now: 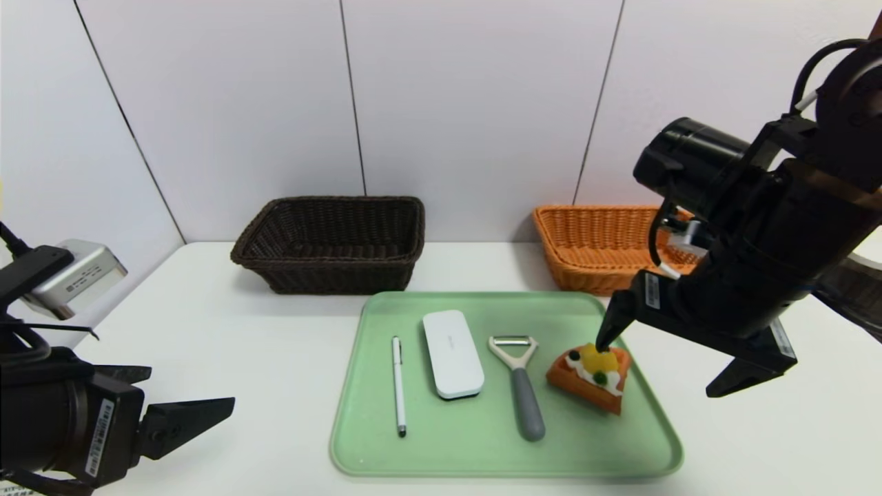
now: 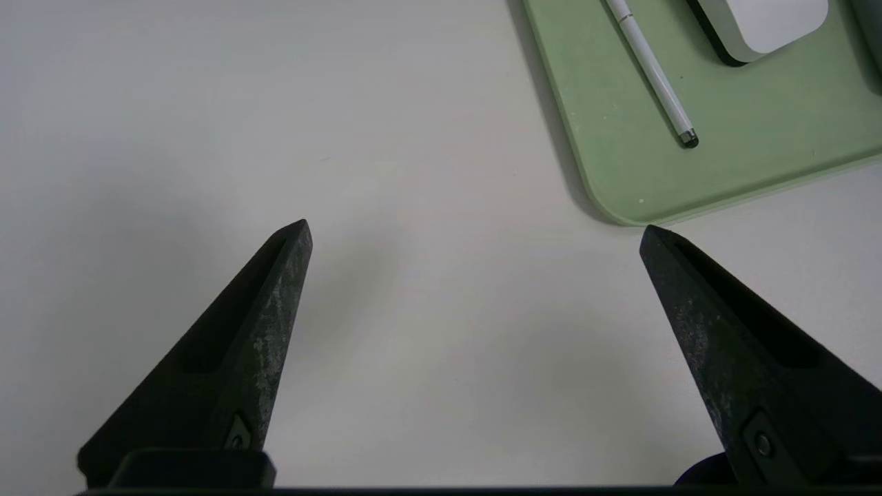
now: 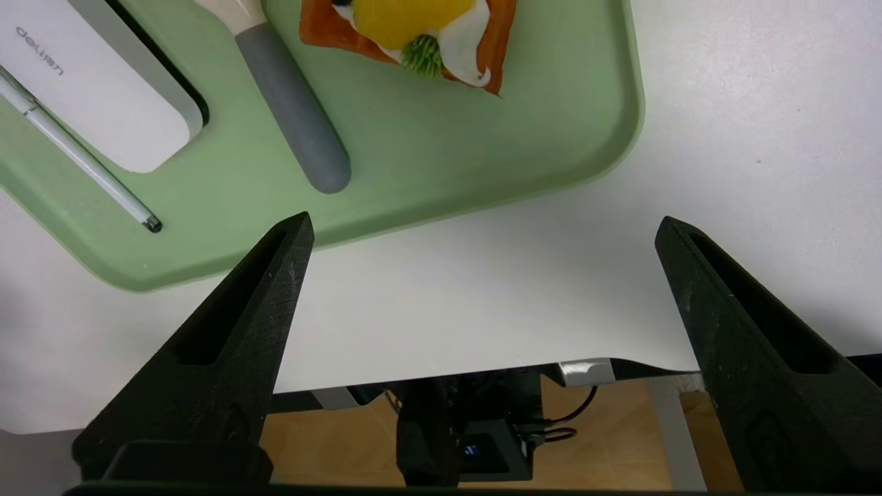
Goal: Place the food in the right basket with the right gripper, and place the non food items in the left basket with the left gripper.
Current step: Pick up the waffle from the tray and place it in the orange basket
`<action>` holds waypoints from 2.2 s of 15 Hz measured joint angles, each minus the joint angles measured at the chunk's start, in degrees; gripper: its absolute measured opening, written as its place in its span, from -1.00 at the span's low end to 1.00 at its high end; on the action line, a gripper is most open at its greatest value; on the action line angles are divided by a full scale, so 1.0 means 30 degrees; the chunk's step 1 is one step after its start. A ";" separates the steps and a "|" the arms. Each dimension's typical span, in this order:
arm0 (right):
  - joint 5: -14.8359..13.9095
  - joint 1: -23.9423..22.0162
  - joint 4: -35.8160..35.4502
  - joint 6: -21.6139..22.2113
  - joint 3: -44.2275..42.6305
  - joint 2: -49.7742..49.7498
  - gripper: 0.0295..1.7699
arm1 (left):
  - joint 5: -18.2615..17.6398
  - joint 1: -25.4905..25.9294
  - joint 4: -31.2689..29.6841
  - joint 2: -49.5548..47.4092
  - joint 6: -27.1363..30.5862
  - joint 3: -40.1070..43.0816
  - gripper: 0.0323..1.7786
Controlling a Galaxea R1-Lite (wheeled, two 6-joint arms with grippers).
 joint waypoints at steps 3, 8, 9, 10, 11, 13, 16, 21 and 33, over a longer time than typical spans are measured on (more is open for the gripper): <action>-0.0049 -0.0354 -0.0016 -0.0118 -0.0744 0.0947 0.93 | -0.0008 0.0020 0.0020 -0.0004 -0.0016 0.0008 0.90; -0.0642 -0.0987 -0.0098 0.0077 -0.1536 0.2617 0.93 | -0.0008 0.0028 0.0000 0.0000 -0.0037 -0.0008 0.90; -0.0666 -0.1085 -0.0142 0.0077 -0.1564 0.2893 0.93 | 0.0000 0.0028 0.0000 -0.0004 -0.0037 -0.0016 0.90; -0.0670 -0.1158 -0.0321 0.0085 -0.1573 0.3161 0.93 | 0.0000 0.0028 0.0008 -0.0012 -0.0037 -0.0028 0.90; -0.0666 -0.1199 -0.0605 0.0093 -0.1544 0.3373 0.93 | -0.0008 0.0020 0.0016 -0.0028 -0.0037 -0.0053 0.90; -0.0642 -0.1223 -0.0809 0.0138 -0.1524 0.3677 0.93 | -0.0008 0.0028 0.0089 -0.0093 -0.0037 -0.0110 0.90; -0.0626 -0.1195 -0.1304 0.0922 -0.1459 0.4015 0.93 | 0.0020 0.0028 0.0118 -0.0232 -0.0037 -0.0138 0.90; -0.0634 -0.1178 -0.1715 0.1069 -0.0845 0.4234 0.93 | 0.0028 0.0028 0.0175 -0.0427 -0.0028 -0.0093 0.90; -0.0963 -0.0784 -0.2239 0.2389 -0.0423 0.4953 0.93 | 0.0028 0.0028 0.0183 -0.0654 -0.0028 -0.0081 0.90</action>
